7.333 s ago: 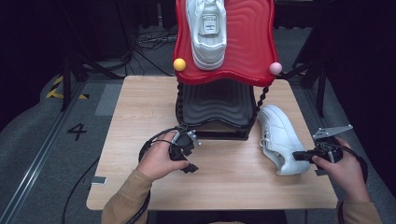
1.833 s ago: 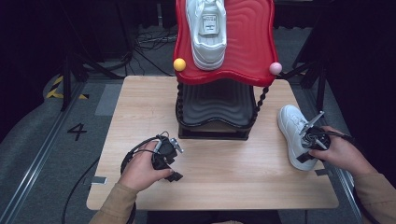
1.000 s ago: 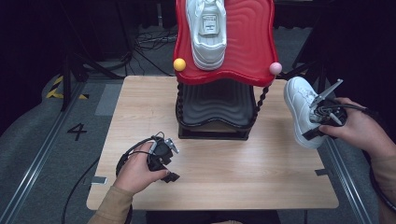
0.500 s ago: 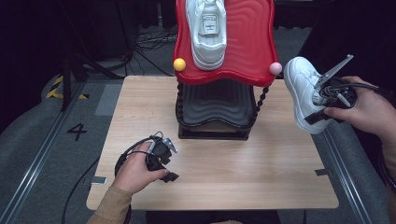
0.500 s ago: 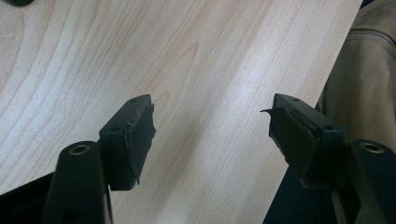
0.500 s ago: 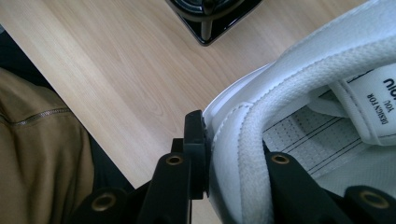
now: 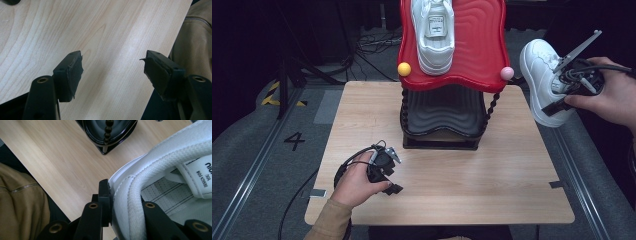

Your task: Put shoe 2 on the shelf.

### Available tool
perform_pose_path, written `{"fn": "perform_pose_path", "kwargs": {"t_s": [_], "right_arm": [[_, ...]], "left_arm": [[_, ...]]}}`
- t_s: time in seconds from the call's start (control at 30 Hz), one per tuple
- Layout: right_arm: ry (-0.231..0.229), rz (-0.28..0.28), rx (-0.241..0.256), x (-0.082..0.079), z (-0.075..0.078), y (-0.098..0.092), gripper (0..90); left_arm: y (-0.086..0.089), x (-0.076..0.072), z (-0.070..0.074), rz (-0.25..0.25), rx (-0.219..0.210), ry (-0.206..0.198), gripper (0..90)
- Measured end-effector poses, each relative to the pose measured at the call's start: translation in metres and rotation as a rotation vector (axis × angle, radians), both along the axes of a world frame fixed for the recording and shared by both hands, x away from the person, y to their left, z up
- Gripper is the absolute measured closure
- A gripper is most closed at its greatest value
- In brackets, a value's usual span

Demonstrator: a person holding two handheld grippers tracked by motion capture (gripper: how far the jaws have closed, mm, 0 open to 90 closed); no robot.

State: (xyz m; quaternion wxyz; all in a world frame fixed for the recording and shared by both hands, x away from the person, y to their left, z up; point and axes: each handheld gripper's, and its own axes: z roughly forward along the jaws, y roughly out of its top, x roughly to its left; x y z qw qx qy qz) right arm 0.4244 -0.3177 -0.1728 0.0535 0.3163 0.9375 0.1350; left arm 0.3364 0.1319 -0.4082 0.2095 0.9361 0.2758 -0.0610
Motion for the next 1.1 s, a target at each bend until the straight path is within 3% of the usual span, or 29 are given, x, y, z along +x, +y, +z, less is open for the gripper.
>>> {"fn": "perform_pose_path", "kwargs": {"t_s": [0.4,0.63,0.9,1.1], "right_arm": [[-0.055,0.01,-0.01,0.004,0.043,0.018,79.0],[-0.091,0.027,-0.024,0.006,0.073,0.042,79.0],[-0.115,0.049,-0.023,0.012,0.095,0.069,79.0],[-0.114,0.068,-0.018,0.018,0.101,0.087,79.0]], "left_arm": [[0.001,0.002,0.001,-0.008,-0.007,-0.003,31.5],[0.002,0.003,0.001,-0.014,-0.006,0.0,31.5],[0.004,0.001,0.002,-0.017,-0.012,-0.005,31.5],[0.006,0.0,0.002,-0.009,-0.012,-0.006,31.5]]}}
